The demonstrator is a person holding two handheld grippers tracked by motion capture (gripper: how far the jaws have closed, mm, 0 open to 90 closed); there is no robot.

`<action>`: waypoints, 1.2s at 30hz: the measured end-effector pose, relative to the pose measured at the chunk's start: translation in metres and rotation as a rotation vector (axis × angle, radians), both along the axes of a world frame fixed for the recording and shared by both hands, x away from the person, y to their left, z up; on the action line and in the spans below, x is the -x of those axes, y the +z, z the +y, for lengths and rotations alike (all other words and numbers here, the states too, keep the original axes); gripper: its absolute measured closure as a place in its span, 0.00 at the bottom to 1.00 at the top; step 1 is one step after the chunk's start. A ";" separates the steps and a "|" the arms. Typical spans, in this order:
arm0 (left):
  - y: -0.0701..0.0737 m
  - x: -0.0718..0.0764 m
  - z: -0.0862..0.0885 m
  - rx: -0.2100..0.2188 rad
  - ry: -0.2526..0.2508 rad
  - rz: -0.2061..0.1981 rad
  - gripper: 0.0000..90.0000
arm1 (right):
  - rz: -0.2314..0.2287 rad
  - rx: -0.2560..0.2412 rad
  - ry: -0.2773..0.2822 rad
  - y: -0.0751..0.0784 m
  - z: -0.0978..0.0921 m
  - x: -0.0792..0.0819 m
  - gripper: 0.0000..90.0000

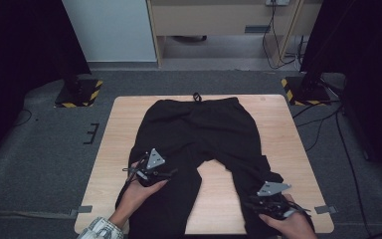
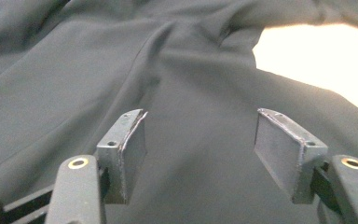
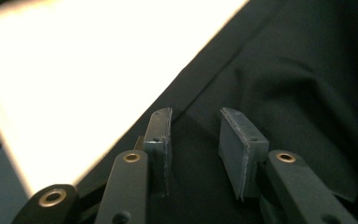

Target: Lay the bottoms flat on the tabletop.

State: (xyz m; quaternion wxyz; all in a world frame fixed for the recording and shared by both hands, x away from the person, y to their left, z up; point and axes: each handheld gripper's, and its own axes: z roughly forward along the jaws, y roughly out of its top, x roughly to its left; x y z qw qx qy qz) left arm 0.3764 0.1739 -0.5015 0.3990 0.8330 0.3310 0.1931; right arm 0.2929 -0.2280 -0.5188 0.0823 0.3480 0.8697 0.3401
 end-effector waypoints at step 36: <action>-0.023 -0.055 -0.114 -0.104 -0.029 0.075 0.97 | -0.072 -0.028 -0.180 -0.007 0.001 -0.067 0.96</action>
